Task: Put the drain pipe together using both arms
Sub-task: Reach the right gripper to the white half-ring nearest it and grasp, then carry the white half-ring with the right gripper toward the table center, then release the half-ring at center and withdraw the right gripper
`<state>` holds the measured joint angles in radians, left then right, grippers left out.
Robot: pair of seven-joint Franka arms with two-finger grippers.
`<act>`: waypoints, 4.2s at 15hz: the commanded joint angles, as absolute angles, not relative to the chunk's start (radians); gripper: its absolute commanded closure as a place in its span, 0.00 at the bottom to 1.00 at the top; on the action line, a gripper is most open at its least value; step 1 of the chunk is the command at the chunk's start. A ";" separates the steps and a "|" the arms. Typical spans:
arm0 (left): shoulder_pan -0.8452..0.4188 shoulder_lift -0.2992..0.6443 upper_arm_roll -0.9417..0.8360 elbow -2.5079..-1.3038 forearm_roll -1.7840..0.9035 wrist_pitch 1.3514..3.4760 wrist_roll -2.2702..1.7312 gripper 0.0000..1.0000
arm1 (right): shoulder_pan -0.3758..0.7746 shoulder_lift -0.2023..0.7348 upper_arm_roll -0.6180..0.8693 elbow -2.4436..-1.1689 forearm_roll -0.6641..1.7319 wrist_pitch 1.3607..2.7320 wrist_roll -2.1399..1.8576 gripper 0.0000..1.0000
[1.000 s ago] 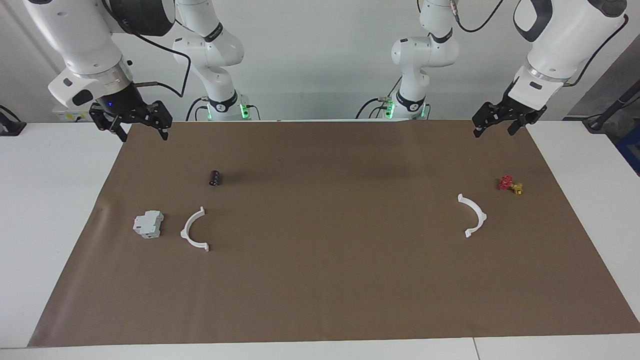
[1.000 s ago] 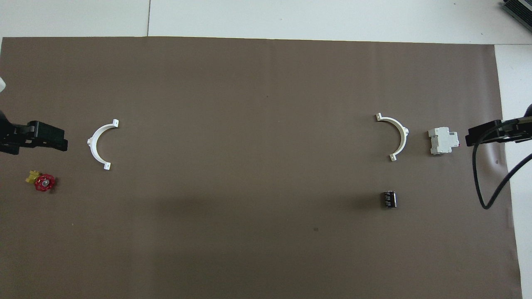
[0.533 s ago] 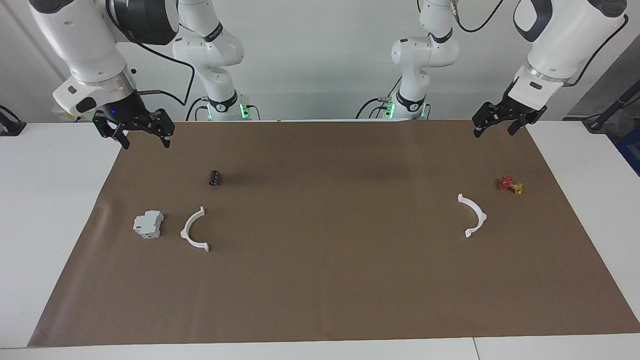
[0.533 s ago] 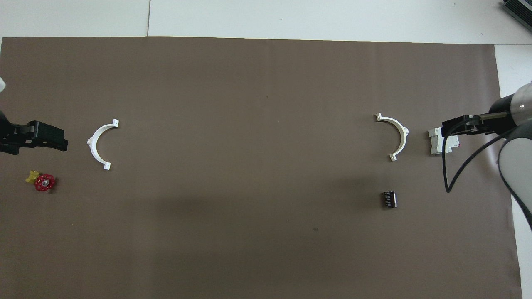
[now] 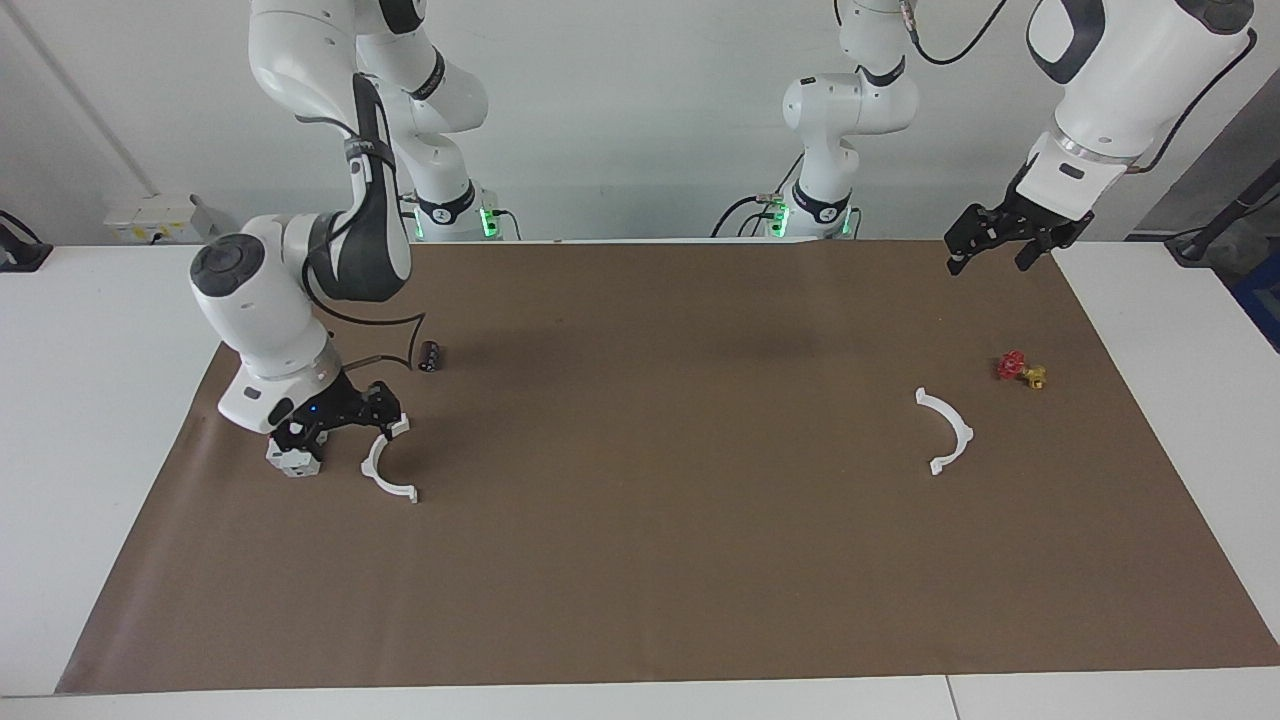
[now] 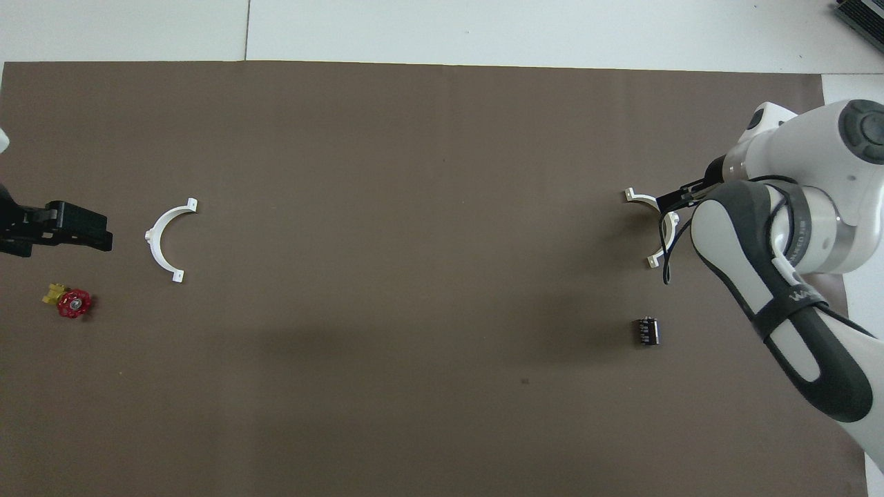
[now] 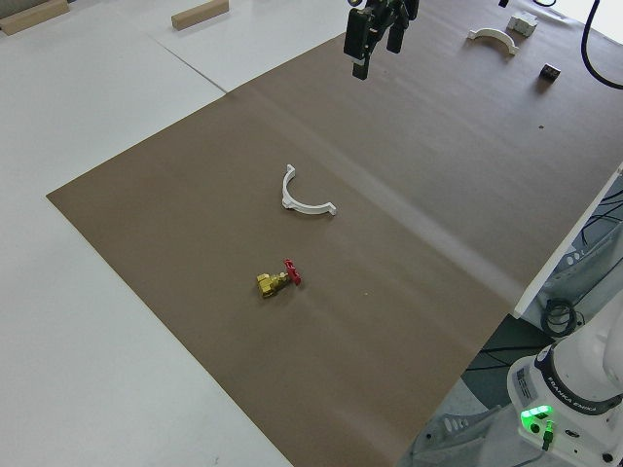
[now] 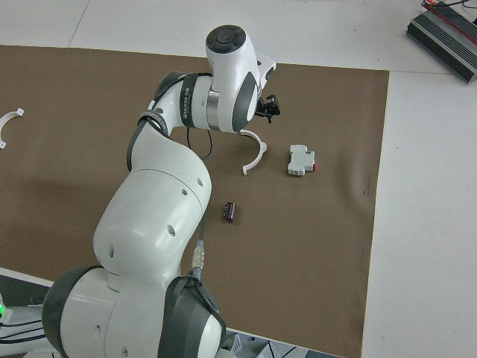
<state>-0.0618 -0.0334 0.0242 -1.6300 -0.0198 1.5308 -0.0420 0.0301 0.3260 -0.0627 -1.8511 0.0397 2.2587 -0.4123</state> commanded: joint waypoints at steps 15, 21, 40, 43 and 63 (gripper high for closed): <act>-0.066 -0.052 0.028 -1.646 -0.005 1.540 -0.041 0.00 | -0.006 0.374 -0.055 -1.987 0.126 2.459 -0.638 1.00; -0.066 -0.052 0.028 -1.646 -0.005 1.540 -0.041 0.00 | 0.011 0.354 -0.052 -1.843 0.126 2.243 -0.456 1.00; -0.066 -0.052 0.029 -1.646 -0.005 1.540 -0.041 0.00 | 0.531 0.469 -0.051 -1.761 0.078 2.329 0.423 1.00; -0.066 -0.052 0.028 -1.646 -0.005 1.540 -0.041 0.00 | 0.554 0.491 -0.051 -1.761 0.075 2.361 0.460 1.00; -0.066 -0.052 0.029 -1.646 -0.005 1.539 -0.041 0.00 | 0.359 0.246 -0.066 -1.750 0.023 2.123 0.384 0.00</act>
<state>-0.0618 -0.0334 0.0242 -1.6300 -0.0198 1.5308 -0.0420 0.4288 0.3101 -0.0788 -1.7286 0.0497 2.1700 0.4402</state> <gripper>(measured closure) 0.000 0.000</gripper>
